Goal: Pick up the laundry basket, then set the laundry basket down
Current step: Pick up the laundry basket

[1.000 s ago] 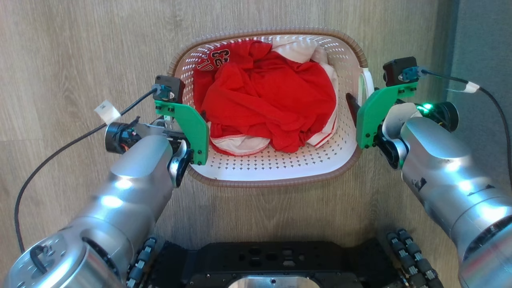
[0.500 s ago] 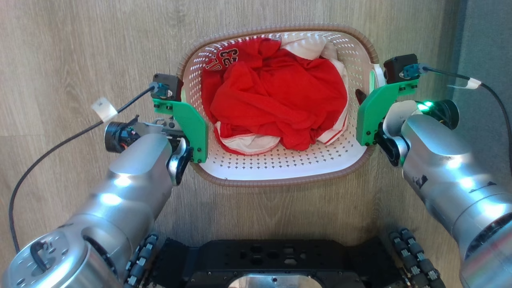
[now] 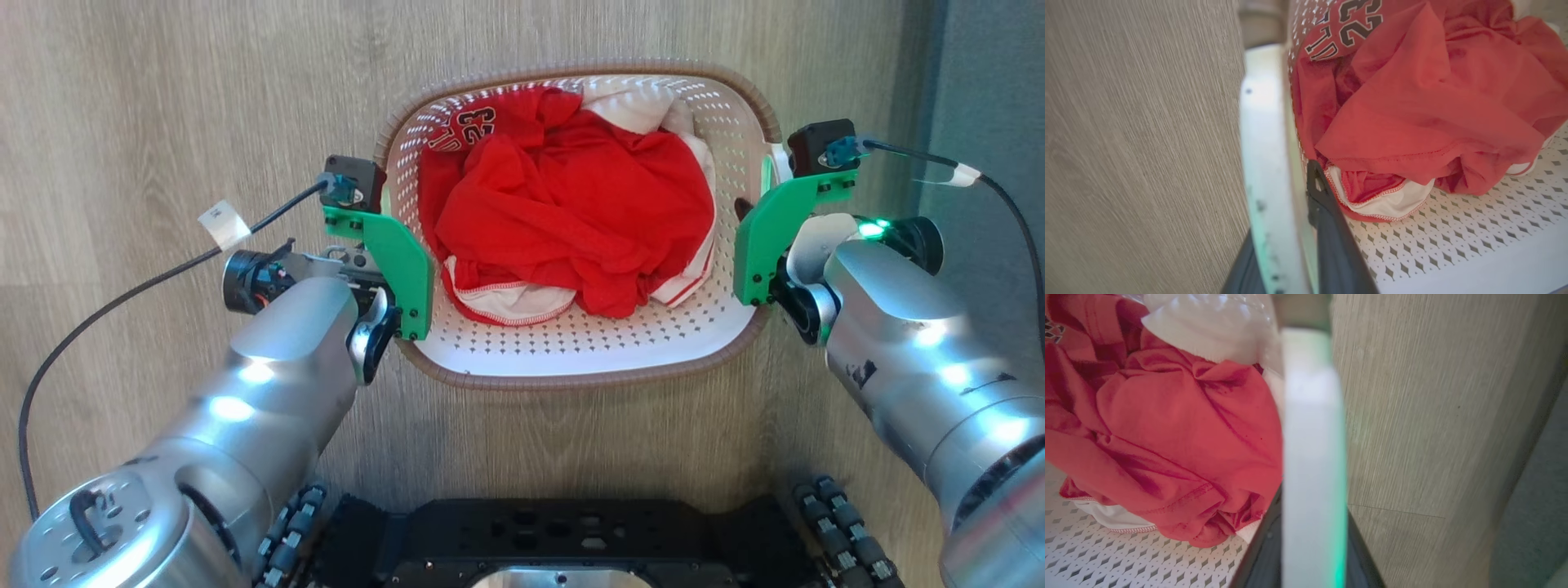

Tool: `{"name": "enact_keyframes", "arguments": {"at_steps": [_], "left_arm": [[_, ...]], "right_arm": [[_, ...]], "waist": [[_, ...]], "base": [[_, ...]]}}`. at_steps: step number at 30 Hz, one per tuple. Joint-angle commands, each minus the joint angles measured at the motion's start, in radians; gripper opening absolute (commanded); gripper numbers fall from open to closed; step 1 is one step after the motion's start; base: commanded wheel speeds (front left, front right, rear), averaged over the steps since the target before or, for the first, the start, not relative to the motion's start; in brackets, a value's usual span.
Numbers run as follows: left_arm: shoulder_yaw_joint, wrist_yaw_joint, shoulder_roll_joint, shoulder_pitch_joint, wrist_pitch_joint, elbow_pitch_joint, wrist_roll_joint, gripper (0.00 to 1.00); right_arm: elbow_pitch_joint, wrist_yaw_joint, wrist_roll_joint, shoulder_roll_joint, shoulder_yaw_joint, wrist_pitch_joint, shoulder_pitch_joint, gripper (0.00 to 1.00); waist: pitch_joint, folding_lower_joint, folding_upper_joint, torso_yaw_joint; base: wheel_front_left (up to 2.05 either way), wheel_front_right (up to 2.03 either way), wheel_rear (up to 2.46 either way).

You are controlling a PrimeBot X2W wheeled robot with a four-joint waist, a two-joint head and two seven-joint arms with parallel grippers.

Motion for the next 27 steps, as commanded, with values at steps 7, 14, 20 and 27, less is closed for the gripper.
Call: {"name": "enact_keyframes", "arguments": {"at_steps": [7, 14, 20, 27], "left_arm": [[-0.034, -0.041, 0.013, 0.01, 0.053, -0.005, 0.033, 0.0], [-0.043, -0.065, 0.013, 0.027, 0.122, 0.0, 0.063, 0.0], [-0.047, -0.094, 0.013, 0.061, 0.214, -0.006, 0.106, 0.0], [-0.049, -0.13, 0.013, 0.107, 0.309, -0.01, 0.144, 0.0]], "right_arm": [[-0.007, 0.007, 0.031, -0.001, 0.052, 0.102, 0.07, 0.0], [-0.027, 0.007, 0.062, -0.004, 0.085, 0.182, 0.083, 0.0], [-0.041, 0.007, 0.09, -0.014, 0.117, 0.245, 0.109, 0.0], [-0.052, 0.007, 0.128, -0.006, 0.149, 0.313, 0.15, 0.0]], "waist": [[-0.071, 0.0, -0.0001, -0.008], [-0.168, 0.0, -0.0001, -0.018], [-0.28, 0.0, -0.0001, -0.014], [-0.422, 0.0, -0.0001, -0.013]], "base": [[0.0, 0.0, 0.0], [0.0, 0.0, 0.0], [0.0, 0.0, 0.0], [0.0, 0.0, 0.0]]}}
